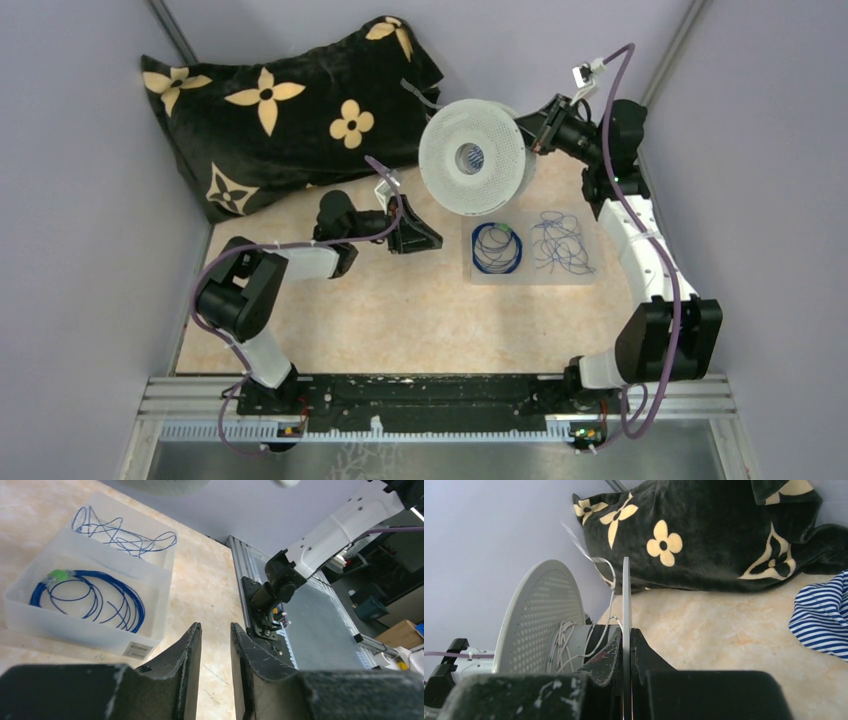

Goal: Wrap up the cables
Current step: Wrap the cable around the cable reel.

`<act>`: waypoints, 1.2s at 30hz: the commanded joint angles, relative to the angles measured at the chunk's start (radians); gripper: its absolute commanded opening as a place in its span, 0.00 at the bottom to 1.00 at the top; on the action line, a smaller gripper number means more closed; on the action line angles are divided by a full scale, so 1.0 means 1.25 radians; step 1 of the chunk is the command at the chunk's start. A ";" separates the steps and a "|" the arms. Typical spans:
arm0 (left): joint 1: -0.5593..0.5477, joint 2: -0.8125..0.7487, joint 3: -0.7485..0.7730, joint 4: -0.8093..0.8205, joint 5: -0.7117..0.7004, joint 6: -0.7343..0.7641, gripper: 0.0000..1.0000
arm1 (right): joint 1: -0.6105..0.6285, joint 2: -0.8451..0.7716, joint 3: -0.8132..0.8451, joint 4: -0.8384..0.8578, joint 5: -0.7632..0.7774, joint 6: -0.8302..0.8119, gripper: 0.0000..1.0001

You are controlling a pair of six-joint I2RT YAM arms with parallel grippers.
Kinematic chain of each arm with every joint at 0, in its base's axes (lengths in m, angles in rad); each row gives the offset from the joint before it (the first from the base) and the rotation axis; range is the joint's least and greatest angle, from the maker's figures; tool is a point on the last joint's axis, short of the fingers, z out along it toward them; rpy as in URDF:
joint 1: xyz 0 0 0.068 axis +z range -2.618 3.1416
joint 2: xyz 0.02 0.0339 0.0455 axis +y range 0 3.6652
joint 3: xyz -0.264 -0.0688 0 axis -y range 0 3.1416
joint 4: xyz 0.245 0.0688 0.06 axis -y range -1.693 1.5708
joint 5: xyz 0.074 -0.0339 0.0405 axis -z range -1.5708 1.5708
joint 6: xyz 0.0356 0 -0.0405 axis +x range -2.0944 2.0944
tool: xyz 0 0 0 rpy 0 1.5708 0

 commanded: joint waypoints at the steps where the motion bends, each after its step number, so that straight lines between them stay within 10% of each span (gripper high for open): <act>1: 0.019 -0.039 -0.021 -0.059 -0.017 0.142 0.35 | -0.018 -0.018 0.037 0.072 -0.015 0.035 0.00; 10: 0.059 -0.190 0.007 -0.421 -0.036 0.540 0.47 | -0.030 -0.026 0.030 -0.007 0.005 -0.038 0.00; 21: 0.071 -0.272 0.360 -1.150 -0.091 0.966 0.63 | -0.028 -0.039 0.028 -0.108 0.035 -0.166 0.00; 36: 0.070 -0.283 0.642 -1.452 -0.094 1.104 0.63 | 0.099 -0.099 0.037 -0.354 0.067 -0.530 0.00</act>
